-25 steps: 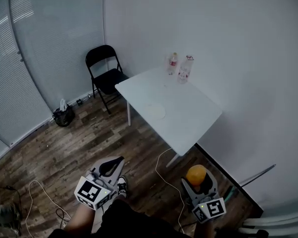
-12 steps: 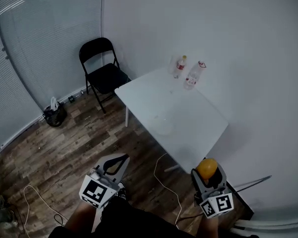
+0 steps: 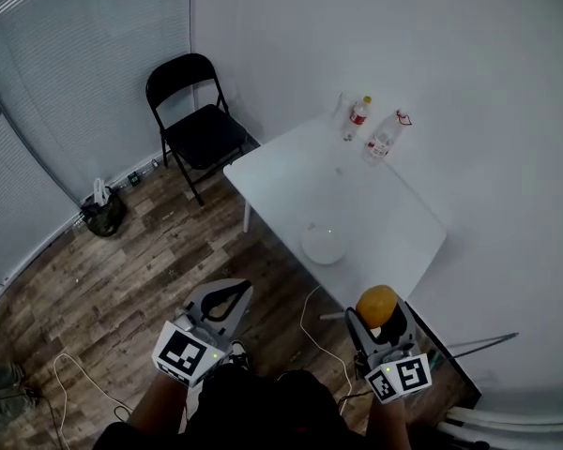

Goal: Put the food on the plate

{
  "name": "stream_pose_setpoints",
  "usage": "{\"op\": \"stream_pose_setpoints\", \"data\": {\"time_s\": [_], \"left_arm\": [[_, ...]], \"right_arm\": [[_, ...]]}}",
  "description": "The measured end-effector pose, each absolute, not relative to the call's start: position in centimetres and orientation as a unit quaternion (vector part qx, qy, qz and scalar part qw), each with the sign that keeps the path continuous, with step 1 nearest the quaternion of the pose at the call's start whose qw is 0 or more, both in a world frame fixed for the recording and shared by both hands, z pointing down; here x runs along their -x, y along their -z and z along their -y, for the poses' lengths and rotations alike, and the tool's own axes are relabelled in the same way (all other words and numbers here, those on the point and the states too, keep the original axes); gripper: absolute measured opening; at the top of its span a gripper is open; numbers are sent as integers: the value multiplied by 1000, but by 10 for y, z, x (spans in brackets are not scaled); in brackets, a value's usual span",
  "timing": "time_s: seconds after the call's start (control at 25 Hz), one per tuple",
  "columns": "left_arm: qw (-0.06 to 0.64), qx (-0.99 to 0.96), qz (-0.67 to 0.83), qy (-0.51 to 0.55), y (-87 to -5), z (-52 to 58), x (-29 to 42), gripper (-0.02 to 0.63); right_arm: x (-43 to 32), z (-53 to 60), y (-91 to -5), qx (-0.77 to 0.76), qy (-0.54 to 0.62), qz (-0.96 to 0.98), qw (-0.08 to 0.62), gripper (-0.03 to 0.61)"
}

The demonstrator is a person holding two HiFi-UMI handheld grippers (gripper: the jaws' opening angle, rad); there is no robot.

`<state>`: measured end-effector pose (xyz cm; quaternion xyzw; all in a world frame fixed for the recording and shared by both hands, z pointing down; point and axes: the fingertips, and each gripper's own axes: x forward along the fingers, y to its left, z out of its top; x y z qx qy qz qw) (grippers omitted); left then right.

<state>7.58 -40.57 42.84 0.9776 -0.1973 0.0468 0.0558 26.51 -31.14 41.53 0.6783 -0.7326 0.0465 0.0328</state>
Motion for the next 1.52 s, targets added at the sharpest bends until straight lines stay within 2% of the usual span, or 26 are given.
{"op": "stream_pose_setpoints", "data": {"time_s": [0.16, 0.6, 0.84, 1.16, 1.52], "left_arm": [[76, -978, 189, -51, -431, 421, -88, 23], [79, -958, 266, -80, -450, 453, -168, 23], [91, -946, 297, -97, -478, 451, -191, 23], [122, -929, 325, -129, -503, 443, -176, 23], [146, -917, 343, -145, -525, 450, -168, 23]], "right_arm": [[-277, 336, -428, -672, -53, 737, 36, 374], [-369, 420, -507, -606, -133, 781, 72, 374], [-393, 477, -585, -578, -172, 787, 126, 374], [-380, 523, -702, -531, -179, 780, 277, 374], [-380, 540, -773, -506, -202, 760, 354, 374]]}}
